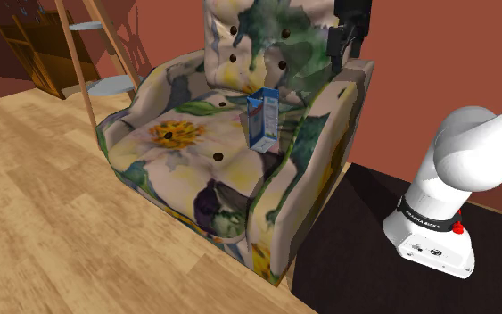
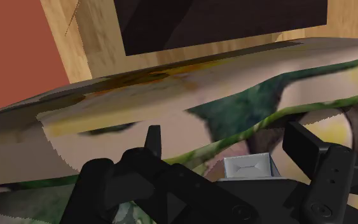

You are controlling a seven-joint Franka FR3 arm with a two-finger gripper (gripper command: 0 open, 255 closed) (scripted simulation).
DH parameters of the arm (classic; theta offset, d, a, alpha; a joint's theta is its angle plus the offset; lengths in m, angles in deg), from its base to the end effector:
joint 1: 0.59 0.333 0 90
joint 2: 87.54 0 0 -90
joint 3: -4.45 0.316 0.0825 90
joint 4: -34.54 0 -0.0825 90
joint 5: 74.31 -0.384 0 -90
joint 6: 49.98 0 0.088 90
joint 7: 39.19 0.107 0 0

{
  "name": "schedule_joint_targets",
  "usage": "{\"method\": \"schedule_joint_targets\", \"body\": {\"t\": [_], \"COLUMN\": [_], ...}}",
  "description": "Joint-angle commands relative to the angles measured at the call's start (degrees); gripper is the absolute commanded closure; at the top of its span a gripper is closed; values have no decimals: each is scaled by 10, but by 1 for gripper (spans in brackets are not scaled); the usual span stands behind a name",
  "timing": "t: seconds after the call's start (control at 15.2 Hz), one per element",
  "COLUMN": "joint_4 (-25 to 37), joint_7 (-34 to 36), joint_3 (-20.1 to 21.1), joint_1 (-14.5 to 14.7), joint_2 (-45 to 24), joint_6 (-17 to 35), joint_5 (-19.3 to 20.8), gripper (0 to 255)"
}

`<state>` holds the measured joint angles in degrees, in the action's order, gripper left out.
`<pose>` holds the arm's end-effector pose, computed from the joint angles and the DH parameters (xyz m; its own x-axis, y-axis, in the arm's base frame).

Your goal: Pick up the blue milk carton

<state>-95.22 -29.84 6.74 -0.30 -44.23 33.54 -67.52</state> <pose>0.3039 0.0044 0.6153 0.9896 -0.1416 -0.0261 -0.1361 -0.9791 0.1514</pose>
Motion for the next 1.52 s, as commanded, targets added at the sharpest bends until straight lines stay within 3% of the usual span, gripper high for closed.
{"method": "schedule_joint_targets", "body": {"t": [0.0,0.66,1.25,1.45], "joint_4": [0,47,147,142], "joint_7": [0,356,650,673], "joint_3": [0,97,137,137], "joint_1": [0,-80,-140,-143], "joint_2": [0,-167,-341,-356], "joint_6": [0,131,229,251], "joint_5": [0,-81,-81,-79], "gripper": [0,0,0,0]}}
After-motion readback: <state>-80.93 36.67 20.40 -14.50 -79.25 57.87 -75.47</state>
